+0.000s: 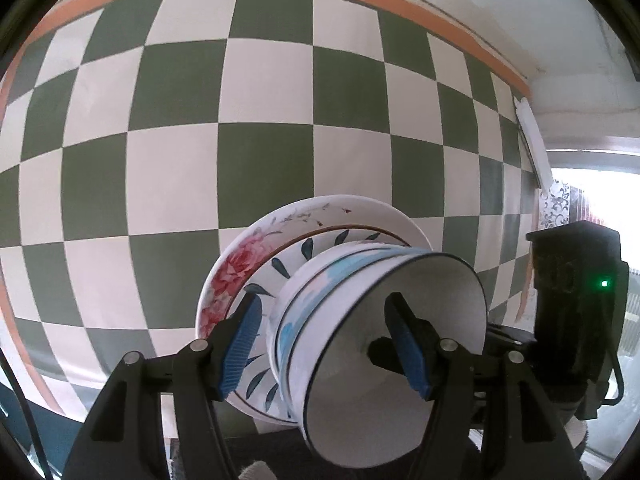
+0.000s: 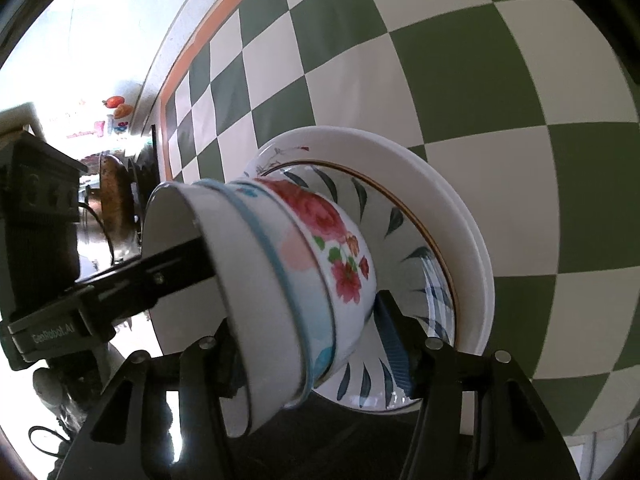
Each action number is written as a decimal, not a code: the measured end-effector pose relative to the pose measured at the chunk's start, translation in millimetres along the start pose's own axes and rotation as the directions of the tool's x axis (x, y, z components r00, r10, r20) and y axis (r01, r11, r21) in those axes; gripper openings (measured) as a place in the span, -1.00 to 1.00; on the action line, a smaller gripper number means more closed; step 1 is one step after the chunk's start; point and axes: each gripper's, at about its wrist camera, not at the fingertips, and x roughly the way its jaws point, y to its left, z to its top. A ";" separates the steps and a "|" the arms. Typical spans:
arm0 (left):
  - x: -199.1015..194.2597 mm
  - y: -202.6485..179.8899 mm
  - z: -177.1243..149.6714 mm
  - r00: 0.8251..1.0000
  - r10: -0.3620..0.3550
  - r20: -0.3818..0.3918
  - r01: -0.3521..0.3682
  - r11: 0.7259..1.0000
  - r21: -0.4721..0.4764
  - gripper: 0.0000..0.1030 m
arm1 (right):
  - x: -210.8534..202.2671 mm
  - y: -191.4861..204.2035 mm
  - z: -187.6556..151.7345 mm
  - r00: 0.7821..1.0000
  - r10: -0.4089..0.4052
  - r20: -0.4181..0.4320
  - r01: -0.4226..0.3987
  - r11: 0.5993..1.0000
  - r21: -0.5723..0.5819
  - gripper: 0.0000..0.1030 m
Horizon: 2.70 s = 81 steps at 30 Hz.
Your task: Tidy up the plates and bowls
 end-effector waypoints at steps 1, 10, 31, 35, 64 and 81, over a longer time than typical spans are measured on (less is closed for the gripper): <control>-1.9 0.1 -1.2 1.000 0.001 0.008 -0.001 1.000 0.001 0.20 | -3.0 2.4 -1.8 1.000 -0.011 0.004 0.011 1.000 -0.008 0.15; -42.1 -1.6 -25.4 0.984 0.074 0.159 -0.081 0.996 0.040 0.70 | -39.0 34.9 -28.8 0.990 -0.105 0.097 0.113 0.990 -0.079 0.28; -120.5 -13.6 -120.7 0.818 0.197 0.540 -0.276 0.959 0.070 0.89 | -113.8 109.3 -143.7 0.738 -0.416 0.532 0.502 0.865 -0.019 0.89; -134.5 -18.2 -139.9 0.789 0.197 0.582 -0.281 0.958 0.057 0.99 | -125.6 121.8 -166.9 0.697 -0.415 0.585 0.526 0.850 -0.025 0.91; -220.0 -69.3 -397.1 0.572 0.246 0.783 -0.306 0.949 -0.074 0.99 | -223.2 169.7 -448.7 0.507 -0.271 0.819 0.597 0.795 -0.106 0.92; -243.8 -49.4 -490.4 0.511 0.226 0.829 -0.349 0.936 -0.040 0.99 | -212.9 205.0 -563.7 0.391 -0.299 0.870 0.618 0.786 -0.007 0.92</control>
